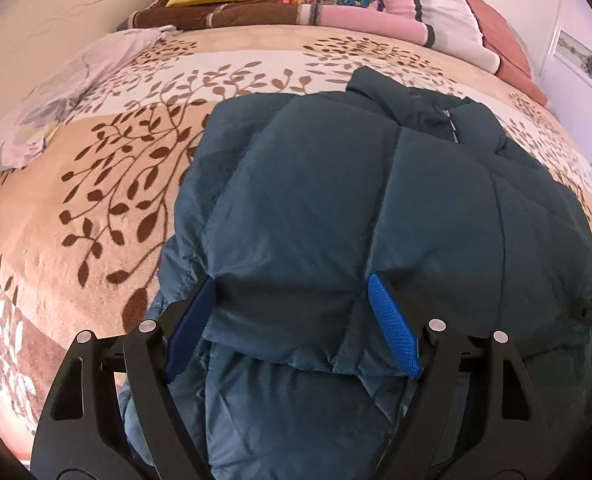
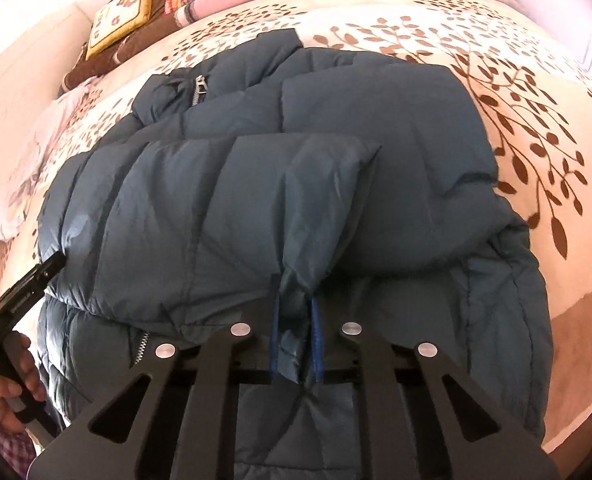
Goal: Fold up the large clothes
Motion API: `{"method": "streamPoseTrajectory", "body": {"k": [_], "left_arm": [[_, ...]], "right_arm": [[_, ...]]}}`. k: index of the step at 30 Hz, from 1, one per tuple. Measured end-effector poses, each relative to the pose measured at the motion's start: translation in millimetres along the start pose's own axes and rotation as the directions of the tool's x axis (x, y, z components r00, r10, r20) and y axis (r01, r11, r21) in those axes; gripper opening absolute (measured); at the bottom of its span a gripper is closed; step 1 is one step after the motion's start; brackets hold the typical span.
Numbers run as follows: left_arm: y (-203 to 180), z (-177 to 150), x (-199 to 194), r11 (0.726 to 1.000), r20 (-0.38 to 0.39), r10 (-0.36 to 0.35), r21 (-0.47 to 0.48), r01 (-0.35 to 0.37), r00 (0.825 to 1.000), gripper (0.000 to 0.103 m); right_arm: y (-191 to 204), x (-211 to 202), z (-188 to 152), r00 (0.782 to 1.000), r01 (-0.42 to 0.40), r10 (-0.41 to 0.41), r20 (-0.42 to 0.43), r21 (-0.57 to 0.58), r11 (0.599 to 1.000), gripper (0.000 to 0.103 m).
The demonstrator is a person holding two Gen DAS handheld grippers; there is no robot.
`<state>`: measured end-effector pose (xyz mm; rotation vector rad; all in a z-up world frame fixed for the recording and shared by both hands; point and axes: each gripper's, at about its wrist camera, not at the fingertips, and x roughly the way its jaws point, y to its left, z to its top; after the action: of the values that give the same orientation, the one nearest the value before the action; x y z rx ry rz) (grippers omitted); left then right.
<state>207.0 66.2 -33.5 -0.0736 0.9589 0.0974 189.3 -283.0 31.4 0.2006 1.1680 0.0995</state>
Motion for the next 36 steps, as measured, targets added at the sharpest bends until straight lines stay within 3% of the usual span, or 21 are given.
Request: {"method": "streamPoseTrajectory", "body": {"k": [7, 12, 18, 25, 36], "left_arm": [[-0.4, -0.2, -1.3, 1.0, -0.011, -0.005, 0.002, 0.005, 1.0, 0.078], [8.2, -0.4, -24.3, 0.997, 0.017, -0.061, -0.037, 0.062, 0.998, 0.078], [13.4, -12.4, -62.0, 0.995, 0.068, -0.1, -0.023, 0.102, 0.993, 0.078], [12.0, -37.0, -92.9, 0.991, 0.078, -0.134, 0.003, 0.134, 0.988, 0.078], [2.4, -80.2, -125.7, 0.984, 0.072, -0.176, 0.049, 0.173, 0.982, 0.078]], "right_arm": [[-0.6, 9.7, 0.4, 0.999, 0.007, -0.007, -0.04, 0.0, 1.0, 0.018], [-9.8, -4.5, -1.2, 0.997, -0.07, 0.071, -0.025, 0.042, 0.997, 0.033], [-24.9, -33.9, -11.1, 0.994, -0.098, 0.094, 0.059, 0.073, 0.992, 0.051], [-44.4, -59.6, -23.6, 0.992, -0.078, 0.065, 0.111, 0.113, 0.991, 0.053], [-69.5, -99.5, -43.3, 0.978, -0.132, 0.105, 0.179, 0.15, 0.98, 0.053]]}}
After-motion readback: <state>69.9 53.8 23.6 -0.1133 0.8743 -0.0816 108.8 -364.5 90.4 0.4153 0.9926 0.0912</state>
